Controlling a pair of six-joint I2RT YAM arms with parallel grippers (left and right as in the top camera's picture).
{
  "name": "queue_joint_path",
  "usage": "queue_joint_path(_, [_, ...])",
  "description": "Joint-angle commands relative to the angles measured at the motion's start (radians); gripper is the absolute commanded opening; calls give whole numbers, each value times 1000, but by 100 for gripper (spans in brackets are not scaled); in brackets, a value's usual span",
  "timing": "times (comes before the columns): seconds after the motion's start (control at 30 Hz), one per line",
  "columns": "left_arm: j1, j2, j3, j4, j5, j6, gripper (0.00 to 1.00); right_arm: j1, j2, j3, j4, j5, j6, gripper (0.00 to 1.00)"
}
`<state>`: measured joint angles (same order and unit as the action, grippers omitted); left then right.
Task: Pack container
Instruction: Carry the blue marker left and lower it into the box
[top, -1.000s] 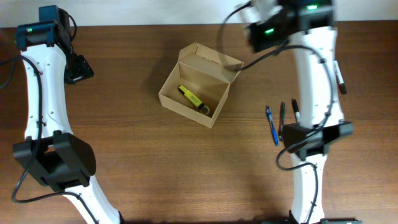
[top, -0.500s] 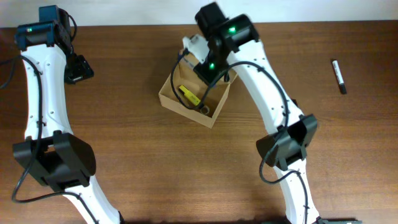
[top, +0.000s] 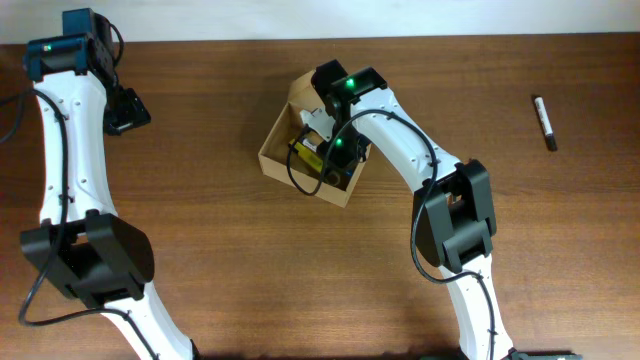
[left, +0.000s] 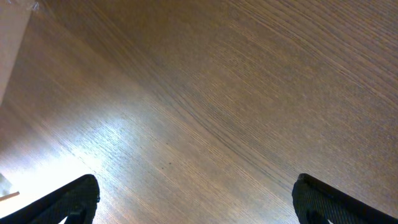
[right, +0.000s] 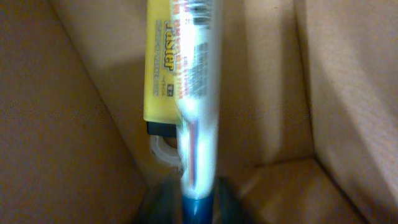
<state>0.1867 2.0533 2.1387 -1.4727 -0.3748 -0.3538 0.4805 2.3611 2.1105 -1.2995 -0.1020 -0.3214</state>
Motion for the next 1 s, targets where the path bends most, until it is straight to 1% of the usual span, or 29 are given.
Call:
queue_joint_path(0.0, [8, 9, -5, 0, -6, 11, 100, 4, -1, 11, -1, -1, 56, 34])
queue_joint_path(0.07, [8, 9, -5, 0, -6, 11, 100, 4, -7, 37, -6, -3, 68, 35])
queue_joint_path(0.17, [8, 9, -5, 0, -6, 11, 100, 4, -34, 90, -28, -2, 77, 43])
queue_joint_path(0.3, [8, 9, -5, 0, -6, 11, 100, 3, -90, 221, -56, 3, 97, 46])
queue_joint_path(0.37, [8, 9, -5, 0, -6, 11, 100, -5, -120, 297, -56, 31, 121, 50])
queue_joint_path(0.5, [8, 9, -5, 0, -6, 11, 100, -48, -158, 428, -58, 125, 121, 57])
queue_joint_path(0.57, [8, 9, -5, 0, -6, 11, 100, -87, -158, 473, -57, 190, 120, 58])
queue_joint_path(0.67, [8, 9, -5, 0, -7, 11, 100, -168, -155, 477, -50, 250, 105, 59])
queue_joint_path(0.73, [8, 9, -5, 0, -6, 11, 100, -230, -145, 476, -51, 249, 93, 60])
queue_joint_path(0.77, [8, 9, -5, 0, -6, 11, 100, -264, -138, 474, -50, 248, 93, 62])
queue_joint_path(0.9, [8, 9, -5, 0, -6, 11, 100, -406, -109, 474, -46, 230, 94, 63])
queue_joint_path(0.97, [8, 9, -5, 0, -6, 11, 100, -481, -89, 473, -45, 179, 95, 63])
